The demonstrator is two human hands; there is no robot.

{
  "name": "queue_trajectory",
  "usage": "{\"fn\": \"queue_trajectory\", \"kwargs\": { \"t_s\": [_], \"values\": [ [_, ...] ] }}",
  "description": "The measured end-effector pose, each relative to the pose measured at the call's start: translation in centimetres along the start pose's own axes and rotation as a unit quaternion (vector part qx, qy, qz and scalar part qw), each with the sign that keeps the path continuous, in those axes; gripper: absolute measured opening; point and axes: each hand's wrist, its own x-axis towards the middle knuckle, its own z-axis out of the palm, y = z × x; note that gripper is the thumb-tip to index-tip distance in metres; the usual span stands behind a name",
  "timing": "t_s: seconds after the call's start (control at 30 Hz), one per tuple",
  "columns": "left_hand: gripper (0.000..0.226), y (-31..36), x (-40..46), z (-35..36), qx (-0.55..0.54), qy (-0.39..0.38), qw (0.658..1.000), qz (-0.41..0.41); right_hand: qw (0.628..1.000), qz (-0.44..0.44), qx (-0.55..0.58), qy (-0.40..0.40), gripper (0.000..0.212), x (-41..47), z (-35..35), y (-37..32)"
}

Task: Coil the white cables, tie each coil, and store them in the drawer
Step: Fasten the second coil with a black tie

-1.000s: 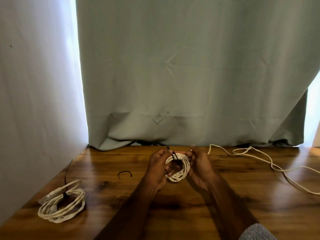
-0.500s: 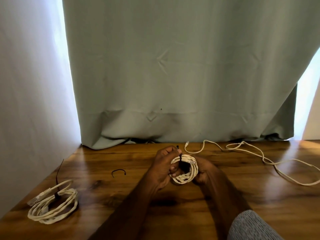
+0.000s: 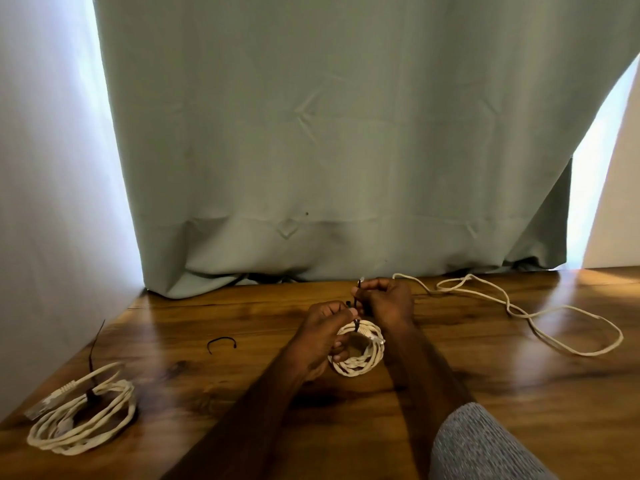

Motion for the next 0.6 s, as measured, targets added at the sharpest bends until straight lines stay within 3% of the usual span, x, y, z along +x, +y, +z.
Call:
{"fn": "queue_trajectory", "kwargs": {
  "t_s": [0.2,0.4,0.6],
  "values": [
    [0.019,-0.1,0.1,0.1,0.000,0.060,0.998,0.005,0.995,-0.090,0.031,0.039,0.010,-0.1,0.1,-1.2],
    [0.015,-0.2,0.5,0.0,-0.013,0.086,0.996,0.011,0.992,-0.082,0.088,0.043,0.006,-0.3,-0.2,-2.0],
    [0.021,-0.2,0.4,0.3,0.037,0.105,0.994,0.000,0.986,-0.147,0.079,-0.016,0.007,-1.6,0.2,-3.6]
  ]
}}
